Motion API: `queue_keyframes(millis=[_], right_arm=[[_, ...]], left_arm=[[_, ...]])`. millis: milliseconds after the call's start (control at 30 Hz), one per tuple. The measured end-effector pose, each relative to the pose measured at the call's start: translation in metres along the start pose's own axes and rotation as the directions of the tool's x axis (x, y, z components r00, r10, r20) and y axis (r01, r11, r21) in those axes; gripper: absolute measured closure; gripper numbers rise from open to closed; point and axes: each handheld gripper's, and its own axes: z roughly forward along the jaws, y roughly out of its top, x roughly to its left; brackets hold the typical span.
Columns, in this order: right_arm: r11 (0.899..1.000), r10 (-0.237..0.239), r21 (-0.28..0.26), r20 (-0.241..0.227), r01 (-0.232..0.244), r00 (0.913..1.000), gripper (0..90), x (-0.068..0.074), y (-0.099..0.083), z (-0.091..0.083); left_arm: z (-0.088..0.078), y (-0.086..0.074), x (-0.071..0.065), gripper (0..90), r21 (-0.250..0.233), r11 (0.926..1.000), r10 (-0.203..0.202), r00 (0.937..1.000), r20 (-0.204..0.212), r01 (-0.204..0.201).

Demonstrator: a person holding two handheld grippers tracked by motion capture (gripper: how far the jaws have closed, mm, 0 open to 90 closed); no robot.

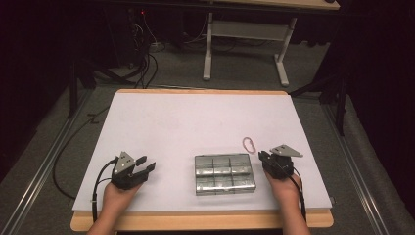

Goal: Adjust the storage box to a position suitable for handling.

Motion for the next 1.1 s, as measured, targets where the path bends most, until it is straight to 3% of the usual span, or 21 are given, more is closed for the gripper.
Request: queue_keyframes(millis=[100,200,300,533,700,833,867,967,1100], right_arm=[[1.000,0.028,0.010,0.002,-0.028,0.9996,78.7,-0.005,0.007,0.010],[0.999,0.046,0.018,-0.008,-0.046,0.9989,75.2,-0.007,0.012,0.019],[0.998,0.041,0.041,-0.005,-0.041,0.9991,74.4,-0.006,0.016,0.029],[0.997,0.031,0.073,-0.014,-0.030,0.9994,74.7,-0.006,0.026,0.047],[0.995,0.019,0.103,-0.006,-0.018,0.9998,74.7,-0.005,0.025,0.057],[0.994,0.013,0.107,0.003,-0.013,0.9999,77.6,-0.004,0.025,0.059],[0.994,-0.008,0.108,0.020,0.006,0.9998,85.3,-0.003,0.024,0.059],[0.993,-0.030,0.114,0.021,0.027,0.9993,87.2,0.000,0.024,0.058],[0.994,-0.024,0.108,0.016,0.022,0.9996,87.3,0.000,0.026,0.052]], left_arm=[[0.002,0.001,0.000,53.1,0.019,0.9998,-0.001,1.0000,0.003,0.001],[0.000,0.000,-0.001,49.2,-0.002,0.9999,0.016,0.9998,0.010,-0.016],[-0.001,-0.001,-0.003,47.9,-0.006,0.9996,0.029,0.9995,0.012,-0.029],[-0.003,-0.001,0.000,47.3,-0.016,0.9998,-0.007,0.9998,0.020,0.008],[-0.002,-0.001,-0.001,47.4,-0.009,0.9999,-0.005,0.9999,0.015,0.005],[-0.002,-0.001,-0.001,47.2,-0.009,1.0000,0.004,0.9999,0.015,-0.004],[-0.003,-0.001,-0.002,47.0,-0.010,0.9999,0.008,0.9999,0.014,-0.008],[-0.003,-0.001,-0.002,47.0,-0.010,0.9999,0.012,0.9998,0.017,-0.012],[-0.002,-0.001,-0.002,47.2,-0.008,0.9999,0.013,0.9998,0.018,-0.013]])
